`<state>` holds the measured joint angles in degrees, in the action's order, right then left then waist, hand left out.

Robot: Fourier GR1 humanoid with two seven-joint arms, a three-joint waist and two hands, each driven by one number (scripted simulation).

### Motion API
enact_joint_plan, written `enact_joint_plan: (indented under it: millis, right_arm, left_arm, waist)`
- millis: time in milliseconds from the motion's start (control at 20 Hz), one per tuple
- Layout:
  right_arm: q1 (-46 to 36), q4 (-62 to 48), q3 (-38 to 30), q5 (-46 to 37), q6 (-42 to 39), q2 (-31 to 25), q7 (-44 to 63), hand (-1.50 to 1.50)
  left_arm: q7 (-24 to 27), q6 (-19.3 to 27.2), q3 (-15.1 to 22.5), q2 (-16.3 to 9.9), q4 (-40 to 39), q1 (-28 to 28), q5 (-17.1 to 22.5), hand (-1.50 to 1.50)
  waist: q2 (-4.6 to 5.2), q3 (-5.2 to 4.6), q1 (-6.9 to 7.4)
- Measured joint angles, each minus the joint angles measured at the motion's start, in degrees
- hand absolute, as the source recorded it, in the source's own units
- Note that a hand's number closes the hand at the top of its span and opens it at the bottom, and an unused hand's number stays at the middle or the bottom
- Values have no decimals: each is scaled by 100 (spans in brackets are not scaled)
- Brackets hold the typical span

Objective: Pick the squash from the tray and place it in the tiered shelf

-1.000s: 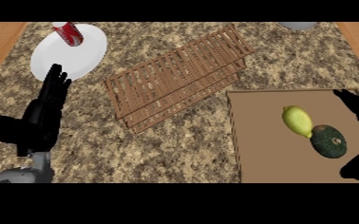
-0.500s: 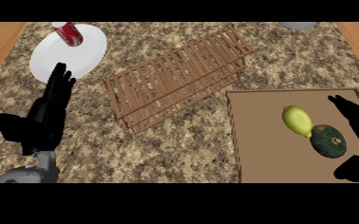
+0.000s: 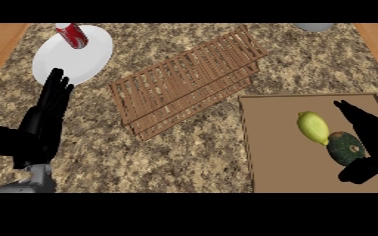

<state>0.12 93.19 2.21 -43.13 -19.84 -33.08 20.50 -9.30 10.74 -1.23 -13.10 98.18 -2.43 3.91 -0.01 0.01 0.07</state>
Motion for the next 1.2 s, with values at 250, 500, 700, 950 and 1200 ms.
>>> enact_joint_plan:
  millis: [250, 500, 700, 950, 1200]
  right_arm:
    - [-65, -284, -49, -236, -172, 183, -159, 150]
    - [-260, -628, 45, -665, 26, 157, -644, 150]
    - [-243, -520, 118, -1017, 216, 170, -805, 150]
    - [-33, 121, 584, -1312, 293, 449, -911, 150]
    - [93, 1097, 2058, -1749, -29, 1250, -691, 150]
  left_arm:
    - [-5, -42, -57, 100, -36, -51, -130, 0]
    - [115, -125, -141, 151, -172, -81, -164, 0]
    - [79, -132, -111, 226, -88, -76, -225, 0]
    - [26, -122, -146, 247, -127, -147, -267, 0]
    - [-14, -164, -122, 233, -165, -221, -267, 0]
  waist:
    - [-10, -22, -1]
    - [-30, -69, 9]
    - [-31, -62, -4]
    - [-47, -83, -38]
    - [-105, -146, 24]
